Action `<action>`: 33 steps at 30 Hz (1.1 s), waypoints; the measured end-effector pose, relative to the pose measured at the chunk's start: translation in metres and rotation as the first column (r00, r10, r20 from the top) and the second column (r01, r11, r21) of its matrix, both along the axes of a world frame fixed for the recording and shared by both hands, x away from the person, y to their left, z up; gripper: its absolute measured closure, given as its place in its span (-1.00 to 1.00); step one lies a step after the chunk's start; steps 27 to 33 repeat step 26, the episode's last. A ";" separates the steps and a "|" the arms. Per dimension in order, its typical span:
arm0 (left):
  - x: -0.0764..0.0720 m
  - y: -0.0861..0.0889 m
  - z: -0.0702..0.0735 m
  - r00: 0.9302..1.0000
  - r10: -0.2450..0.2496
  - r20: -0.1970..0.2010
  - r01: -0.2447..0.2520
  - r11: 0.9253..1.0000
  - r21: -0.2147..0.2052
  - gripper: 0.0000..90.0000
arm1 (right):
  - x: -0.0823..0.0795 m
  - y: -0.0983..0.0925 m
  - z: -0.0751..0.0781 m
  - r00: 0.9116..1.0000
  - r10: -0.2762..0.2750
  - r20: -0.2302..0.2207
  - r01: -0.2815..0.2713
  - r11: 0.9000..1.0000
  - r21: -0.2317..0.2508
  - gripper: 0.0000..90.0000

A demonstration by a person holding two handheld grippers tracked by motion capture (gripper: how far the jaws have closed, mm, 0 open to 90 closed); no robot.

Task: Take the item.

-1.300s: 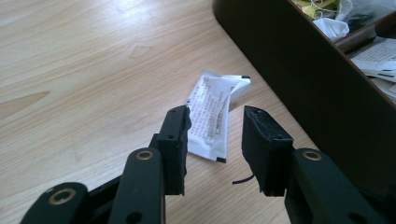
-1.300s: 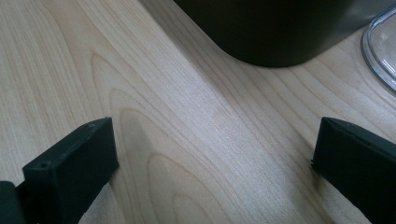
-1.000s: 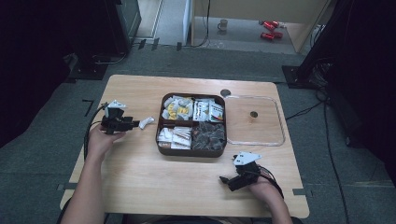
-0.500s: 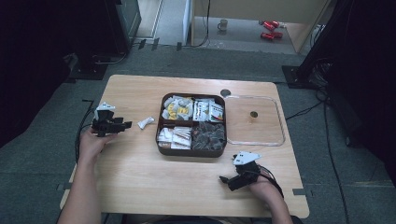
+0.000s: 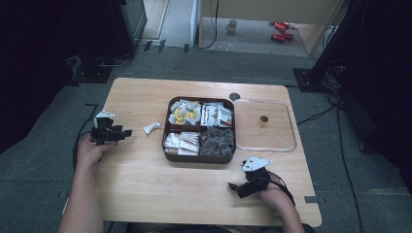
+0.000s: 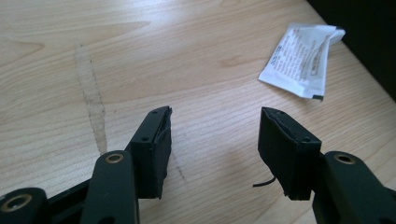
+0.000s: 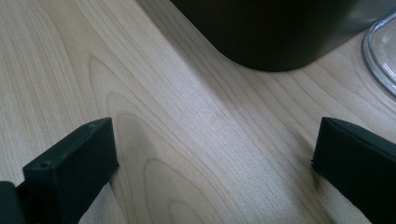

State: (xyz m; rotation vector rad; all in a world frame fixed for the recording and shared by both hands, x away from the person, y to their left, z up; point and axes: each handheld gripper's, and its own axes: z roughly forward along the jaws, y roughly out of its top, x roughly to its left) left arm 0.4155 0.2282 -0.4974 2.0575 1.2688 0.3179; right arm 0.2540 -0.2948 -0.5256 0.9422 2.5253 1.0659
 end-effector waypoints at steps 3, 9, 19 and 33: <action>0.001 0.001 -0.004 1.000 0.000 -0.006 0.001 1.000 0.018 0.00 | 0.000 0.000 0.000 1.000 0.000 -0.001 0.000 1.000 0.000 -1.00; -0.001 0.005 -0.008 0.999 -0.014 0.044 0.013 1.000 0.017 -0.03 | 0.000 0.000 0.000 1.000 0.000 0.000 0.000 1.000 0.000 -1.00; -0.006 0.002 -0.019 0.988 0.008 0.156 -0.019 0.997 0.072 -0.37 | 0.000 0.000 0.000 1.000 0.000 0.000 0.000 1.000 0.000 -1.00; -0.006 -0.006 -0.019 0.985 0.095 0.142 -0.108 0.991 0.085 -0.63 | 0.000 0.000 0.000 1.000 0.000 0.000 0.000 1.000 0.000 -1.00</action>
